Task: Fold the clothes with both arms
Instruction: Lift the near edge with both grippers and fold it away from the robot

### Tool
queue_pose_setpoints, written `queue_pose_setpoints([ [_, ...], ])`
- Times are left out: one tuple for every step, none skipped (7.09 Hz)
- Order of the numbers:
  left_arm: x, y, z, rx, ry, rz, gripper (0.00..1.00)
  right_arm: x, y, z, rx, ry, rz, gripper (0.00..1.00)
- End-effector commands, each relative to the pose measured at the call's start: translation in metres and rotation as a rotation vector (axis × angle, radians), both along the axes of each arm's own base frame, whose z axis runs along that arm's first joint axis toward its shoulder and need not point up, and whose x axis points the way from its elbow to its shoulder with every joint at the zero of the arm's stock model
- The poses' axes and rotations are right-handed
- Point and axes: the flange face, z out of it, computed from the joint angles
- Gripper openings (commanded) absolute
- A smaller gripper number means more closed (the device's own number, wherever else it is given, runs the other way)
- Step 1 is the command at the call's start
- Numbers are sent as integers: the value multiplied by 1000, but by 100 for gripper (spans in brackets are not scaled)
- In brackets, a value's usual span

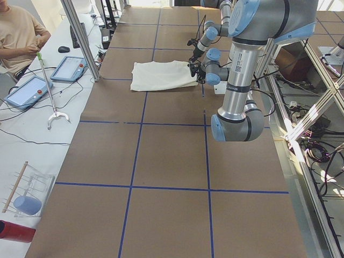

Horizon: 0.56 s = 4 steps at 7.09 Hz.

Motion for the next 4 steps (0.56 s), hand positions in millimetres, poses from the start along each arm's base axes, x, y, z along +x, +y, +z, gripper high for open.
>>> queue_pose_setpoints([
  [-54,4,-44,58,11,21,0,43,0,-42,9,-84,-4,0],
  [-82,11,-65,51,10,44,0,65,5,-66,10,-91,-9,0],
  [-112,18,-83,39,21,80,0,94,22,-93,1,-121,-42,0],
  [-147,26,-102,30,24,100,0,121,41,-112,-17,-131,-84,0],
])
